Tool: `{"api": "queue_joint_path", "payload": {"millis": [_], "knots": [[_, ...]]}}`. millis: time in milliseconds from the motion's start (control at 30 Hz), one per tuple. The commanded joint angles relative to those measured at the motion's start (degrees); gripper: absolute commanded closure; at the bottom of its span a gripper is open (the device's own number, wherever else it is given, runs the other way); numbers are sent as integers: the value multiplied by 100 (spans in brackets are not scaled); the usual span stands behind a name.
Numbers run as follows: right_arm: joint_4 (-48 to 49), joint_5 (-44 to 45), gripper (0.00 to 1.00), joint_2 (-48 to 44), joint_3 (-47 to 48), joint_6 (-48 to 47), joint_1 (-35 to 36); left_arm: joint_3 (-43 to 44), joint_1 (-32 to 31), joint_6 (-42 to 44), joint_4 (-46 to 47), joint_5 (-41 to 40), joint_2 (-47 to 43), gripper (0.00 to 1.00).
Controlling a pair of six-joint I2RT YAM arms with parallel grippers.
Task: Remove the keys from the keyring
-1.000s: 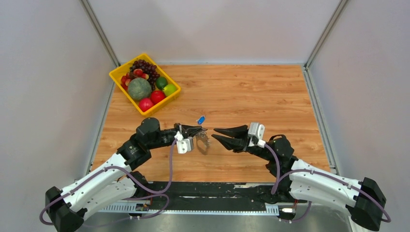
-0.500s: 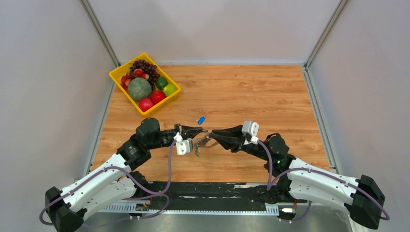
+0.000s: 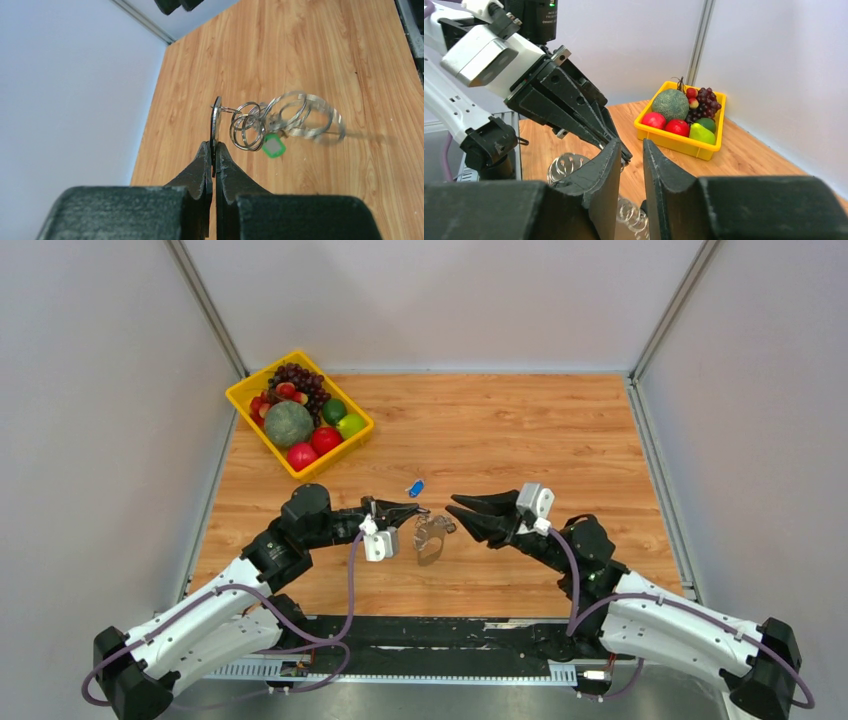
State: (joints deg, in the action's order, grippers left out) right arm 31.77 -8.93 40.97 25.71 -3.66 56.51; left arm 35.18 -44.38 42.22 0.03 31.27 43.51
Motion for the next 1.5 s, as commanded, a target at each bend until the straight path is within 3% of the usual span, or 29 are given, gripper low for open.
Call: {"api": "queue_joint_path", "payload": {"millis": [0, 167, 767, 1133, 1467], "knots": [[-429, 53, 74, 348, 387, -130, 26, 20, -16, 107, 258, 211, -129, 100], [-448, -322, 80, 797, 523, 82, 40, 24, -18, 105, 257, 220, -150, 100], [-450, -695, 85, 1071, 463, 203, 160, 25, -10, 111, 260, 197, -188, 100], [-475, -602, 81, 796, 137, 293, 166, 27, -12, 120, 260, 179, -218, 100], [-443, -594, 83, 775, 107, 314, 158, 16, -10, 120, 260, 187, -228, 100]]}}
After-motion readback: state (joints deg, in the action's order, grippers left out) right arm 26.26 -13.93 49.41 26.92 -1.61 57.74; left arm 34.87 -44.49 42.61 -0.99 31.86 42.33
